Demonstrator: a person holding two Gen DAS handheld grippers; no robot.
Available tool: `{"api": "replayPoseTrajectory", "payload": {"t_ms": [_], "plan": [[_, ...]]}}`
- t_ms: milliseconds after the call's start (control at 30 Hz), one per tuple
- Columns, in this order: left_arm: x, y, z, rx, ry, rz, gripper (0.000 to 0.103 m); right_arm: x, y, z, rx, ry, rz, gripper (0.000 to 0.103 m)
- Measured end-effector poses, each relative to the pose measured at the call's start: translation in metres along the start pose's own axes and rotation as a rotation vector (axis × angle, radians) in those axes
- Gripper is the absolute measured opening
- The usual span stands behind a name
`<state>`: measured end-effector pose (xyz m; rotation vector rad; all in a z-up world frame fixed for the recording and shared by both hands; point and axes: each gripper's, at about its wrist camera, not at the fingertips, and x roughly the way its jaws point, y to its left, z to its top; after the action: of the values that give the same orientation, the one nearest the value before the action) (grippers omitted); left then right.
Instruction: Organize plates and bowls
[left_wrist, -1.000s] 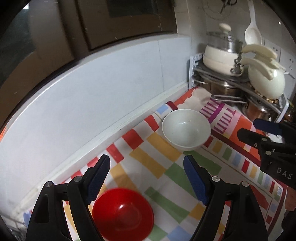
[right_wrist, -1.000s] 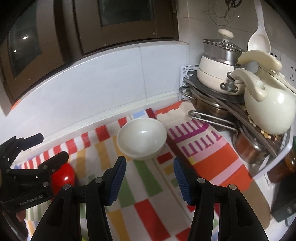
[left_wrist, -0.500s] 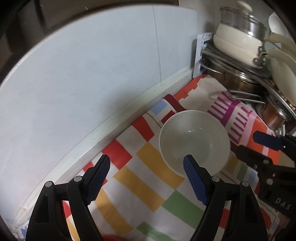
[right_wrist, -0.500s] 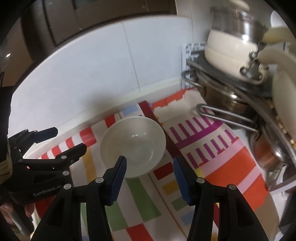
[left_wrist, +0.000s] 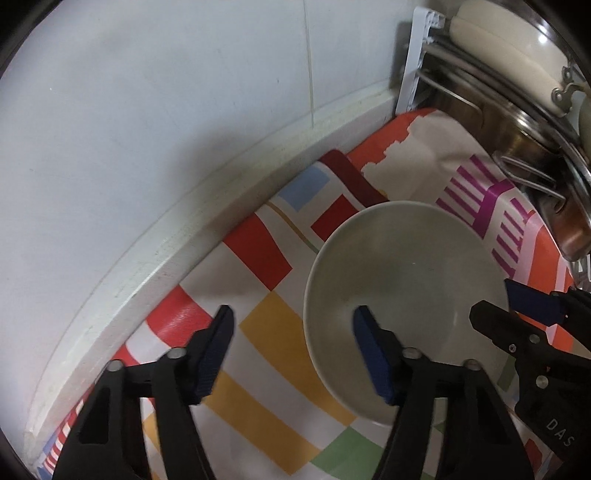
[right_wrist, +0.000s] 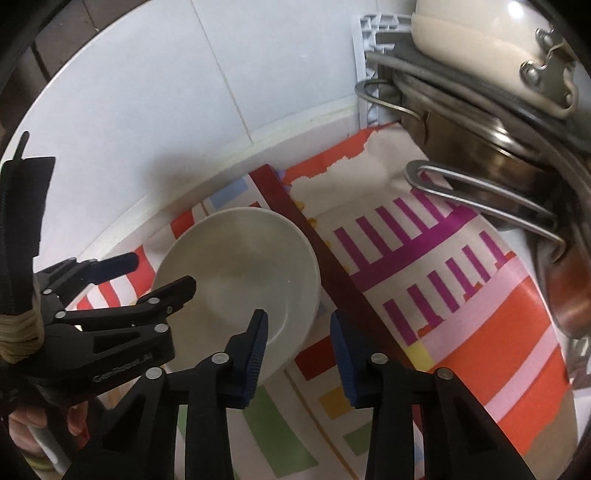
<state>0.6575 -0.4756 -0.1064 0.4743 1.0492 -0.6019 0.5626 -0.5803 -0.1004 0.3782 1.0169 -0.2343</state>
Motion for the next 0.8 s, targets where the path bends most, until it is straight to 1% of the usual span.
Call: {"api": "replayPoseTrajectory", "payload": {"t_ms": [33, 100, 133, 167, 200, 233, 367, 400, 600, 800], "plan": [[0.002, 0.000, 0.000, 0.000, 0.007, -0.001, 0.056, 0.002, -0.001, 0.000, 0.001, 0.004, 0.001, 0.031], [0.005, -0.001, 0.001, -0.002, 0.015, -0.003, 0.044, 0.005, -0.003, 0.001, -0.001, 0.012, 0.000, 0.027], [0.006, -0.001, 0.001, -0.002, 0.019, -0.006, 0.041, 0.006, -0.004, 0.001, 0.000, 0.015, 0.002, 0.025], [0.007, -0.001, 0.001, -0.004, 0.021, -0.008, 0.035, 0.007, -0.005, 0.001, 0.000, 0.020, 0.003, 0.022], [0.008, -0.001, 0.001, -0.006, 0.023, -0.008, 0.030, 0.008, -0.005, 0.001, 0.000, 0.024, -0.001, 0.019], [0.008, -0.001, 0.002, -0.009, 0.025, -0.018, 0.029, 0.009, -0.005, 0.000, -0.002, 0.025, -0.008, 0.017], [0.009, -0.005, 0.003, -0.010, 0.032, -0.040, 0.014, 0.010, -0.006, 0.001, 0.006, 0.025, -0.008, 0.016], [0.008, -0.006, 0.003, -0.009, 0.034, -0.041, 0.013, 0.010, -0.006, 0.001, 0.009, 0.025, -0.008, 0.015], [0.000, -0.005, 0.000, -0.028, 0.037, -0.037, 0.013, 0.004, -0.003, 0.001, 0.017, 0.029, -0.011, 0.014], [-0.025, -0.004, -0.010, -0.026, 0.022, -0.028, 0.013, -0.013, 0.002, -0.003, 0.019, 0.030, -0.014, 0.014]]}}
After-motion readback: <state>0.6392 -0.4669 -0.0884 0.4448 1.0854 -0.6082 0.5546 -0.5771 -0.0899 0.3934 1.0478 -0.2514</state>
